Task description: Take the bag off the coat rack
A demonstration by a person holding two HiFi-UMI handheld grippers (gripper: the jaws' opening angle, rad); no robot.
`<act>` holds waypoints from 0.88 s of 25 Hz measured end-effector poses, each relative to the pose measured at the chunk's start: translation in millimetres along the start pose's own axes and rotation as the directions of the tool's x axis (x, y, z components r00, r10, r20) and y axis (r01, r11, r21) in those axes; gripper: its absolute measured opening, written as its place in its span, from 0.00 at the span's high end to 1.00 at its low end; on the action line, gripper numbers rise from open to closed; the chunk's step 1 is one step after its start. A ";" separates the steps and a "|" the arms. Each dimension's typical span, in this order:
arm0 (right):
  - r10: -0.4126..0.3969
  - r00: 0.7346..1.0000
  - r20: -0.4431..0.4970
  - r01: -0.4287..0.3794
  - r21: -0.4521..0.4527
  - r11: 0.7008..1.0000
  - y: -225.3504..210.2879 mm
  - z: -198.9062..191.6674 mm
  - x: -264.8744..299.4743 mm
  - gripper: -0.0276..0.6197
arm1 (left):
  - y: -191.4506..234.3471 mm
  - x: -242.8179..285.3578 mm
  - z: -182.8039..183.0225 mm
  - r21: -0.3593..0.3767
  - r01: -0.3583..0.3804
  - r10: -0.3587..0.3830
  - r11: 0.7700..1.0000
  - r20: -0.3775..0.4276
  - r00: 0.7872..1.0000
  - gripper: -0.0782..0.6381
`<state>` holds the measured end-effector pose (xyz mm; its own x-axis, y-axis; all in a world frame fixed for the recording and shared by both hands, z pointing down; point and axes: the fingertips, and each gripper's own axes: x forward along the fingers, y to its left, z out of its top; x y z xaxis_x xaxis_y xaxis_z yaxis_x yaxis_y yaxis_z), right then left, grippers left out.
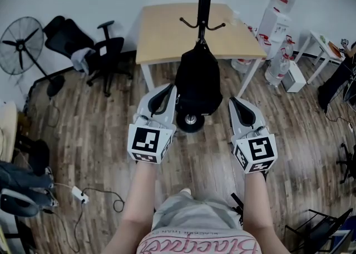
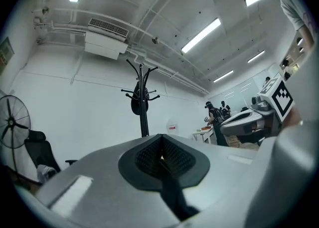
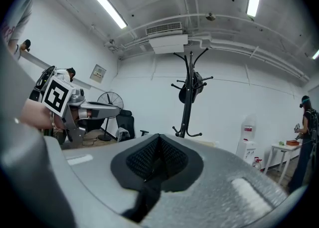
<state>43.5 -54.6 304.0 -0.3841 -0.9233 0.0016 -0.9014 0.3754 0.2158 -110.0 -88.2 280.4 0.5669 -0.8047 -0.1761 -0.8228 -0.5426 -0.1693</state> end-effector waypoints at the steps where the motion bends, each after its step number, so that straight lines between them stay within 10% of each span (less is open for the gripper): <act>1: -0.007 1.000 -0.008 0.007 -0.002 1.000 -2.3 -2.7 1.7 0.95 | 1.6 1.6 -2.6 -0.004 0.003 -0.003 1.000 -0.002 1.000 0.87; 22: -0.078 0.997 -0.024 0.079 0.041 0.996 -56.6 -33.2 58.6 0.95 | 26.0 59.6 -44.9 -0.036 0.018 -0.020 0.999 -0.046 0.999 0.86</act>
<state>78.6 -132.7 324.3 -0.3079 -0.9514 0.0085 -0.9363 0.3045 0.1747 -99.5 -161.1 309.0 0.5804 -0.8041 -0.1283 -0.8134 -0.5652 -0.1377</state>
